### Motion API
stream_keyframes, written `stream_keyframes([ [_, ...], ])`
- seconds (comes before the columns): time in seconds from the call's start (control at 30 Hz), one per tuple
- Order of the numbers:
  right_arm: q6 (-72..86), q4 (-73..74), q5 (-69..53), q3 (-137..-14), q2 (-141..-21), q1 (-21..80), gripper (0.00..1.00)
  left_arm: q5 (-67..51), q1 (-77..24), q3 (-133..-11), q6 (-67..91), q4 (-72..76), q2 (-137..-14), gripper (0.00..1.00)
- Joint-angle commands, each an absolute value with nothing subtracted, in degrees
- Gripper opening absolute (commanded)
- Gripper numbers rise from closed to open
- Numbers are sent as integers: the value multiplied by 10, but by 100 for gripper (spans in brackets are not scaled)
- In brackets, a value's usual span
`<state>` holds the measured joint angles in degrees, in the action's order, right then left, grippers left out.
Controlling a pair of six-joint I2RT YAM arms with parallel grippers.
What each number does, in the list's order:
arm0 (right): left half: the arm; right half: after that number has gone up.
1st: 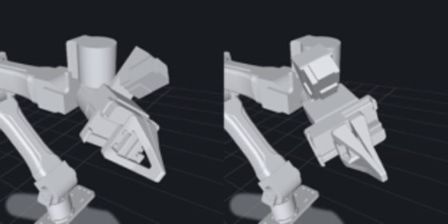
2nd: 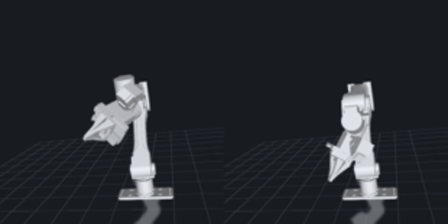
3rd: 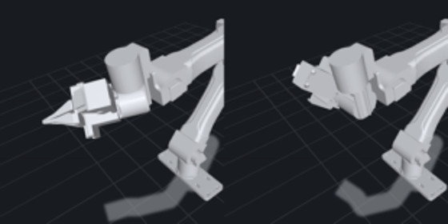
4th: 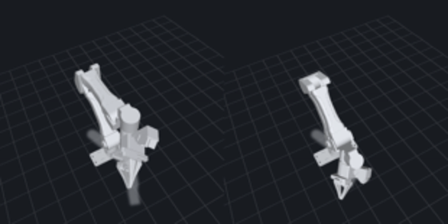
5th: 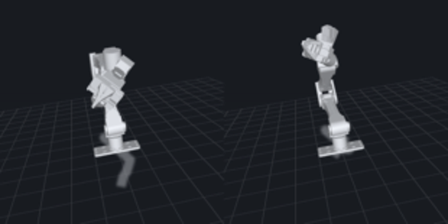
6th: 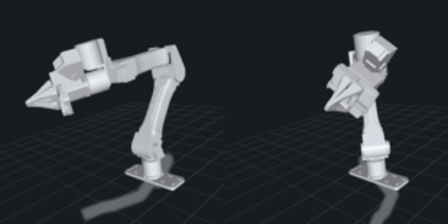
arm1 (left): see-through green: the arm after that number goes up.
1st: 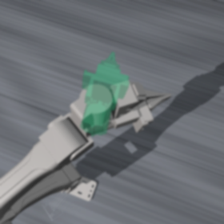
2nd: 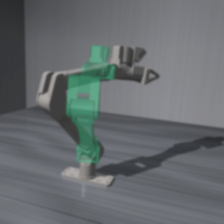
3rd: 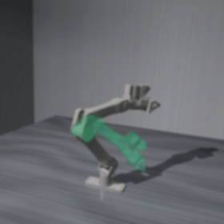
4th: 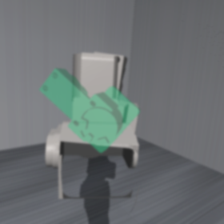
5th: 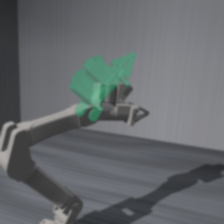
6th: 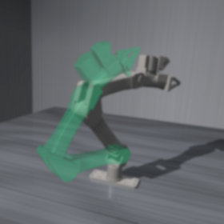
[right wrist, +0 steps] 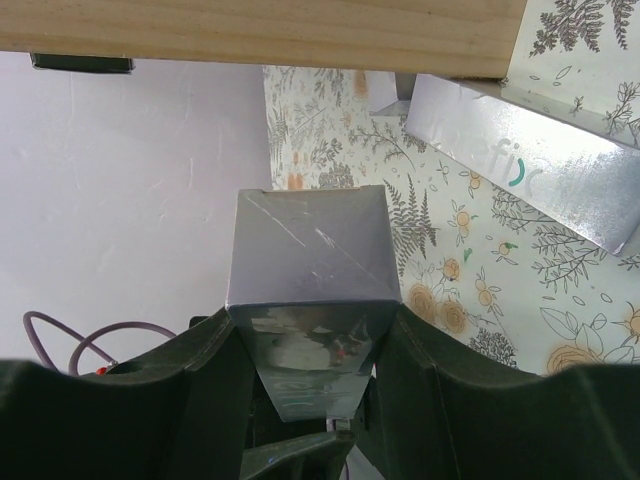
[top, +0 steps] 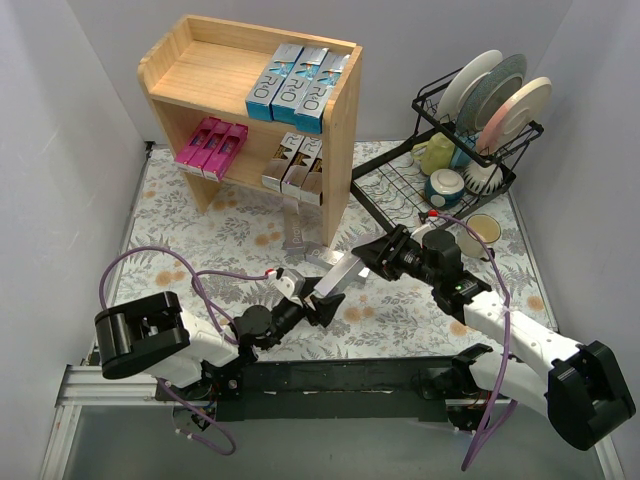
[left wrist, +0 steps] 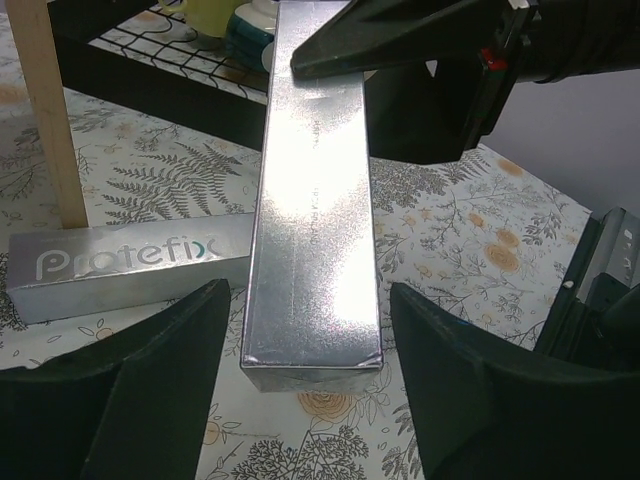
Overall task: Place and organize the toothpastes onto the shelf
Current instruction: Pick up the toothpaste from the center of the board.
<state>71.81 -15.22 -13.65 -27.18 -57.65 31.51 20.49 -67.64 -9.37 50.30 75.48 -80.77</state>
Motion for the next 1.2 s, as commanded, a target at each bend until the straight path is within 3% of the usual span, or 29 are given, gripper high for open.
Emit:
stream_keyframes([
  [0.0,733,-199,-146,-268,-558,311,25,192,-678,-108,490,992,-800,57],
  [0.07,735,-206,-149,-271,-562,311,25,195,-678,-108,490,993,-795,44],
  [0.13,735,-209,-153,-274,-567,311,25,201,-678,-110,490,984,-786,37],
  [0.33,730,-207,-152,-264,-559,309,30,221,-678,-100,513,932,-734,30],
  [0.57,640,-159,-162,-310,-543,285,78,249,-678,-113,548,768,-614,18],
  [0.67,565,-100,-153,-356,-527,270,92,261,-678,-137,576,649,-540,17],
  [0.77,496,-41,-134,-408,-511,258,99,272,-678,-176,595,524,-489,16],
  [0.93,397,15,-99,-481,-481,244,98,288,-671,-256,631,371,-451,11],
  [1.17,281,72,44,-512,-422,241,99,284,-653,-354,642,242,-435,8],
])
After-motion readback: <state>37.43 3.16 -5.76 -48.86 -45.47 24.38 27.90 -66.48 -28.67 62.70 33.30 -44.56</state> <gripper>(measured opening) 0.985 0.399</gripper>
